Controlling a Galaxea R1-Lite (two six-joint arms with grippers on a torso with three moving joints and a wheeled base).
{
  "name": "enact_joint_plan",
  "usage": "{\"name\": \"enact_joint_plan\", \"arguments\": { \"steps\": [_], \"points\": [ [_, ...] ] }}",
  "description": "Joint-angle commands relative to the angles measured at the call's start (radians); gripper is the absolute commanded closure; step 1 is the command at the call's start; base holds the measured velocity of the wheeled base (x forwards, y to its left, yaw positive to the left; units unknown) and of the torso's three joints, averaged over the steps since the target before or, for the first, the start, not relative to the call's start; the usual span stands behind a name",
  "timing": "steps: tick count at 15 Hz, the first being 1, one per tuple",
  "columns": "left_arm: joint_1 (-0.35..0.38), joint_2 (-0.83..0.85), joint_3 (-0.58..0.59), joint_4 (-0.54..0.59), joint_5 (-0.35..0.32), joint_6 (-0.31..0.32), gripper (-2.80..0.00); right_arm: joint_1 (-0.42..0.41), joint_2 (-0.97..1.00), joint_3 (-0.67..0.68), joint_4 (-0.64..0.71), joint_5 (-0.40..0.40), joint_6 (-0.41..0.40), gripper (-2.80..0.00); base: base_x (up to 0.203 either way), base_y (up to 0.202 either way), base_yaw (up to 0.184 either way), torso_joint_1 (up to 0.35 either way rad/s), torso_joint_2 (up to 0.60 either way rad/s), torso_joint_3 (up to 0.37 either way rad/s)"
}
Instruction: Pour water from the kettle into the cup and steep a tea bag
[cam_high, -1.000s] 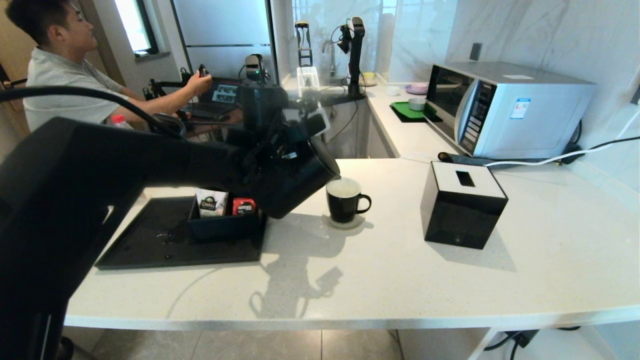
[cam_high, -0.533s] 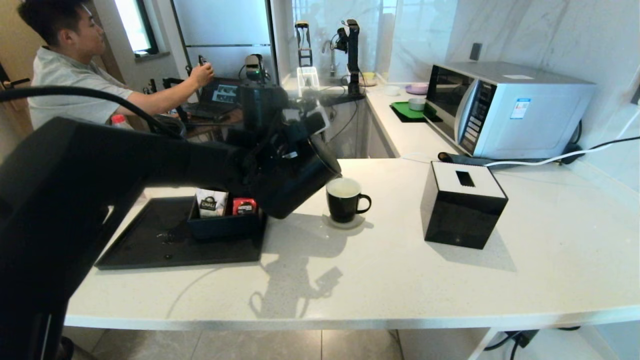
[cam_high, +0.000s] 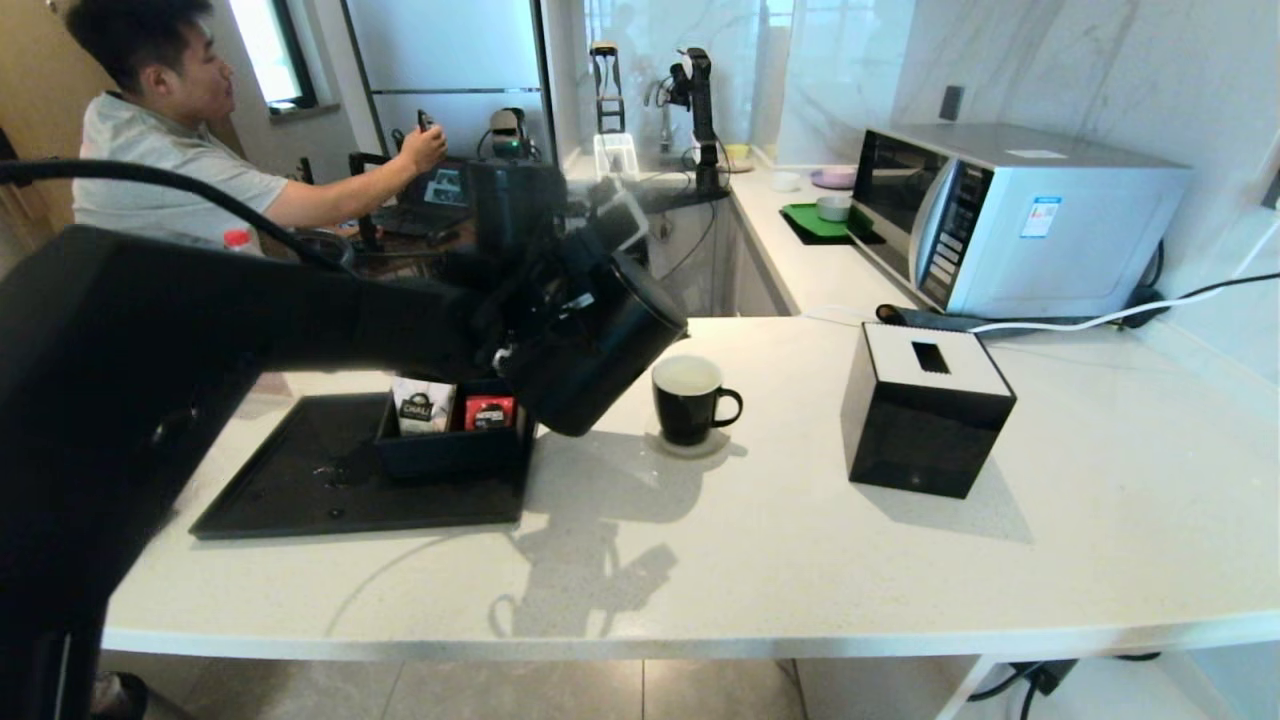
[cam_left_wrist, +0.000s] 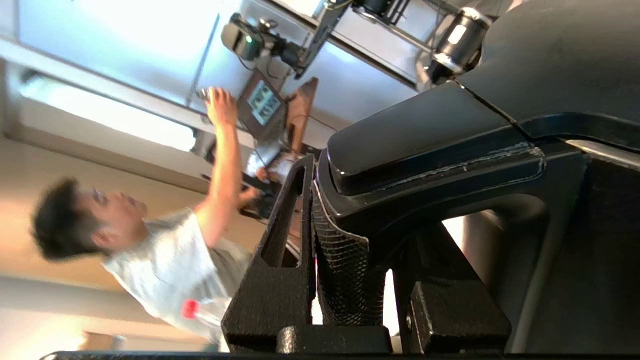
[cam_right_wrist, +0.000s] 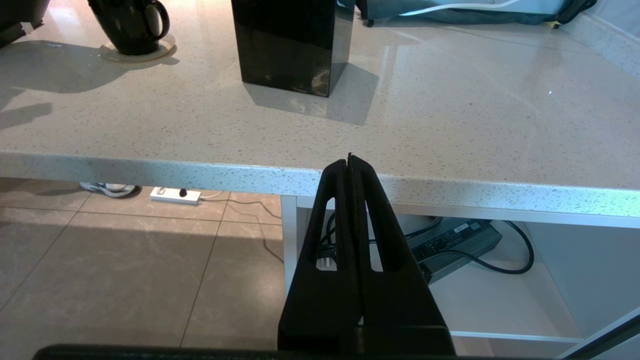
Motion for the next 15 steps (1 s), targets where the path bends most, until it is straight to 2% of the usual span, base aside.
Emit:
{"name": "enact_joint_plan", "arguments": {
  "steps": [1,4,8,10,13,15],
  "points": [
    [0.0,-0.029,0.027,-0.002,0.005,-0.039,0.0,0.001,0.001,0.0,0.0,0.001,-0.001,0.0,0.0,0.0,0.0,0.0,0.0,0.0],
    [0.0,-0.061,0.036,-0.002,0.006,-0.095,0.0,0.0,0.001,0.0,0.0,0.001,-0.001,0.0,0.0,0.0,0.0,0.0,0.0,0.0],
    [0.003,-0.112,0.037,-0.002,0.012,-0.214,0.0,0.001,0.001,0.0,0.0,0.001,-0.001,0.0,0.0,0.0,0.0,0.0,0.0,0.0],
    [0.013,-0.153,0.037,-0.013,0.015,-0.237,0.0,0.0,0.001,0.0,0.0,0.001,-0.001,0.0,0.0,0.0,0.0,0.0,0.0,0.0],
    [0.057,-0.212,0.1,-0.147,0.013,-0.255,0.0,0.0,0.001,0.0,0.0,0.001,-0.001,0.0,0.0,0.0,0.0,0.0,0.0,0.0],
    [0.09,-0.269,0.188,-0.205,0.013,-0.3,0.0,0.001,0.001,0.0,0.0,0.001,-0.001,0.0,0.0,0.0,0.0,0.0,0.0,0.0]
  ]
}}
